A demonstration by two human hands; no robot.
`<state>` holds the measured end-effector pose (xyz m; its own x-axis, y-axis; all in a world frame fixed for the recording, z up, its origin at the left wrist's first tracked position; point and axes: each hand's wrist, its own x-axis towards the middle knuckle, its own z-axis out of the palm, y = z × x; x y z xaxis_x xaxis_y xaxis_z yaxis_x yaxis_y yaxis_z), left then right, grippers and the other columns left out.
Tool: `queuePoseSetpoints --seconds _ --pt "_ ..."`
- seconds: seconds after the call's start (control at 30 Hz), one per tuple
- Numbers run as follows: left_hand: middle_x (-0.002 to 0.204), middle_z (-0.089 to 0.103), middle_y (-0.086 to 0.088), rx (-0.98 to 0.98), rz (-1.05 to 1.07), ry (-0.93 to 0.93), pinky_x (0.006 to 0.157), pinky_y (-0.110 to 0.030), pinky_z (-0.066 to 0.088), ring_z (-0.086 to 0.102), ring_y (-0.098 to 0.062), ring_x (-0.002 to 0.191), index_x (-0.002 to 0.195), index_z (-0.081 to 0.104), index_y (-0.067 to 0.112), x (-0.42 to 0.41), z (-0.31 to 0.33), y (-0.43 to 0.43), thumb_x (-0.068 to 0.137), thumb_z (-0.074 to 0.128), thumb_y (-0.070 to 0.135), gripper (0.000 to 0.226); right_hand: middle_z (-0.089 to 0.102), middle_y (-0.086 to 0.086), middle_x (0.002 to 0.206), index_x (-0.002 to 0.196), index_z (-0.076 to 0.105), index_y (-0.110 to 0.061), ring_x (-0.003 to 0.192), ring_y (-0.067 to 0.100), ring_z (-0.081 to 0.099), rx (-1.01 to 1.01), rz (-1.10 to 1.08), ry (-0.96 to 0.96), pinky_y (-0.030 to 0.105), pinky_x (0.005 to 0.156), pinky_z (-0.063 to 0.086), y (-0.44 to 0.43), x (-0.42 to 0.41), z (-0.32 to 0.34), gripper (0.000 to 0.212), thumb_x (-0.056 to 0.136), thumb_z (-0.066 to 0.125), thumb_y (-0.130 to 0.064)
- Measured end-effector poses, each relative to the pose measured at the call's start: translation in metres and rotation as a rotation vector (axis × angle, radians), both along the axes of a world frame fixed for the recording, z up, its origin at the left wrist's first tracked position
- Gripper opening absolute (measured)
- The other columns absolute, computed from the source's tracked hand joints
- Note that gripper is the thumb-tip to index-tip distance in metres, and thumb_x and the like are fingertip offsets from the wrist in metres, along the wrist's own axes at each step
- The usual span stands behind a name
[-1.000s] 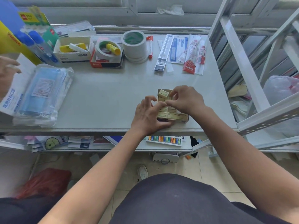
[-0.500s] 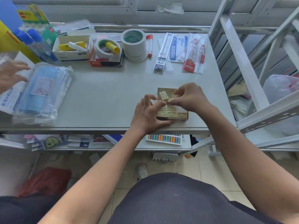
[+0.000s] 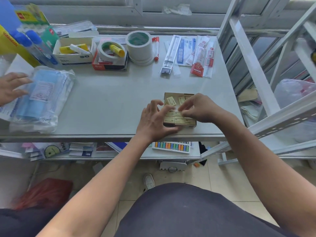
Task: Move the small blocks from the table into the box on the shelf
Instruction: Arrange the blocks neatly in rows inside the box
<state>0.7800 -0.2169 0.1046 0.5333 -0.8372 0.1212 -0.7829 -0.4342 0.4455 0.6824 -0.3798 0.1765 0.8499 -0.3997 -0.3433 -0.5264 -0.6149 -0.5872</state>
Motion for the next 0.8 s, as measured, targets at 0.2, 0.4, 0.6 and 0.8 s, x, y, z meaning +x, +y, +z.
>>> queuePoseSetpoints --seconds 0.2,0.4,0.6,0.8 --pt "0.127 0.031 -0.004 0.039 -0.02 -0.008 0.102 -0.04 0.033 0.04 -0.022 0.108 0.125 0.049 0.038 0.0 -0.002 0.0 0.07 0.063 0.072 0.066 0.07 -0.001 0.084 0.093 0.075 -0.02 0.078 0.012 0.064 -0.056 -0.235 -0.151 0.026 0.064 0.049 -0.005 0.012 0.003 0.025 0.081 0.07 -0.042" --pt "0.126 0.028 -0.003 0.059 -0.029 -0.01 0.103 -0.04 0.032 0.037 -0.022 0.113 0.136 0.037 0.042 -0.001 0.001 -0.001 0.072 0.058 0.074 0.074 0.07 -0.009 0.087 0.088 0.072 -0.025 0.084 0.012 0.065 -0.142 -0.296 -0.12 0.032 0.072 0.053 0.019 0.038 -0.015 0.039 0.063 0.07 -0.055" --pt "0.127 0.028 -0.003 0.038 -0.023 0.011 0.104 -0.039 0.031 0.038 -0.021 0.112 0.125 0.049 0.037 0.0 0.0 0.0 0.07 0.064 0.071 0.066 0.07 -0.004 0.082 0.092 0.075 -0.016 0.08 0.011 0.065 -0.13 -0.106 -0.181 0.027 0.072 0.05 -0.008 0.01 0.008 0.029 0.074 0.078 -0.039" --pt "0.127 0.029 -0.003 0.034 -0.02 0.006 0.104 -0.041 0.035 0.039 -0.021 0.112 0.123 0.05 0.036 0.001 -0.003 0.0 0.068 0.064 0.072 0.068 0.072 -0.006 0.084 0.087 0.077 -0.019 0.081 0.008 0.066 -0.126 0.073 -0.041 0.037 0.081 0.056 -0.021 -0.013 0.008 0.019 0.072 0.083 -0.03"
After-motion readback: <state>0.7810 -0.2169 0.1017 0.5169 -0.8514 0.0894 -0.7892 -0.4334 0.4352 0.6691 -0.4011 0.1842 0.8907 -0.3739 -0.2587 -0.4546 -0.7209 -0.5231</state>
